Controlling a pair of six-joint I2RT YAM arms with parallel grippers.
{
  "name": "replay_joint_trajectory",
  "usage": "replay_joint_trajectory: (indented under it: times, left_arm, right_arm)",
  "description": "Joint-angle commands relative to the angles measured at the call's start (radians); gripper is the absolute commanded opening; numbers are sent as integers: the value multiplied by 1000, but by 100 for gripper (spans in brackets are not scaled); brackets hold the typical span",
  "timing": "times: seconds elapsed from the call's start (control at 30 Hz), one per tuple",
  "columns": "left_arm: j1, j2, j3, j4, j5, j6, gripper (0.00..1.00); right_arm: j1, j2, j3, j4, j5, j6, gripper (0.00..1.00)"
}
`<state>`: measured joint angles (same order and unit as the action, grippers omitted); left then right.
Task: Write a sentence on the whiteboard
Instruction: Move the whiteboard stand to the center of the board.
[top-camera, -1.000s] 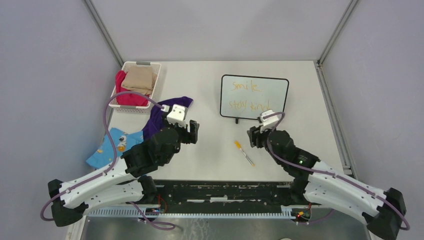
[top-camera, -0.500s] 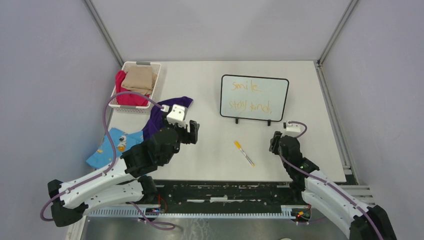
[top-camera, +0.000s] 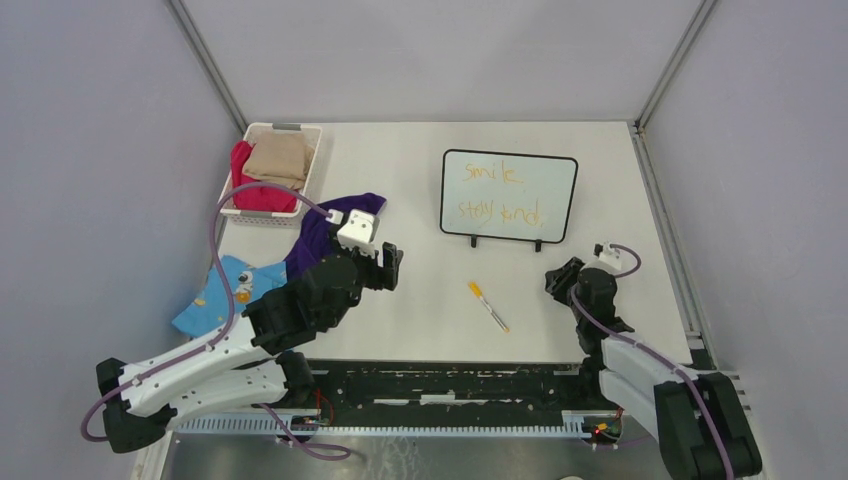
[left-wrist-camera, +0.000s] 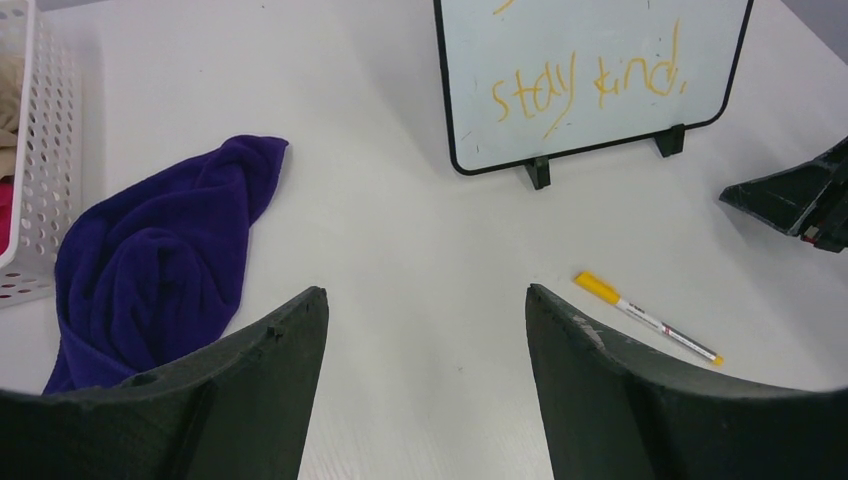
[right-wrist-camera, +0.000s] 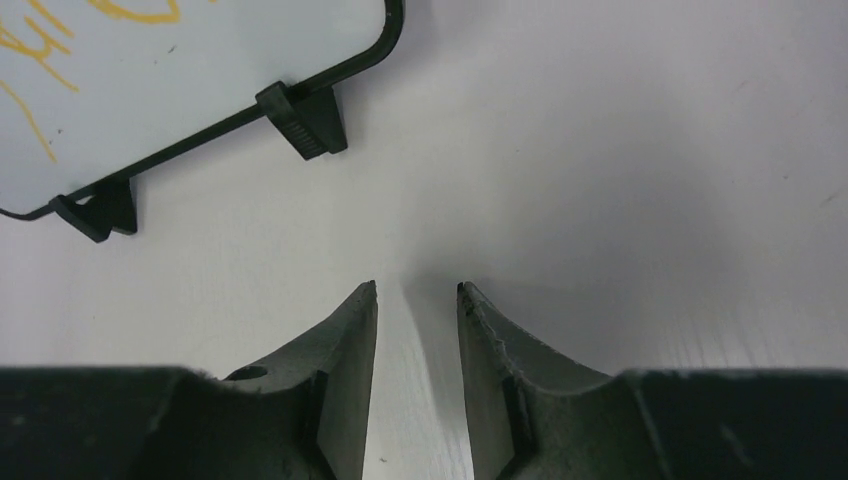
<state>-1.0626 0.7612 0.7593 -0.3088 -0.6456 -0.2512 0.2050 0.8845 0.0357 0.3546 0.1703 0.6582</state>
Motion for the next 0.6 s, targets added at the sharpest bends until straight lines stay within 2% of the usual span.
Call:
replay_joint_trajectory:
  times: [0.0, 0.2, 0.57]
  left_arm:
    - [-3, 11, 23, 25, 8, -37, 78]
    - [-3, 42, 26, 28, 7, -34, 78]
    - [-3, 66, 28, 25, -7, -30, 77]
  right_arm:
    - [-46, 122, 17, 222, -78, 86, 39]
    - [-53, 280, 53, 352, -132, 132, 37]
    - [-76, 457, 126, 414, -105, 189, 36]
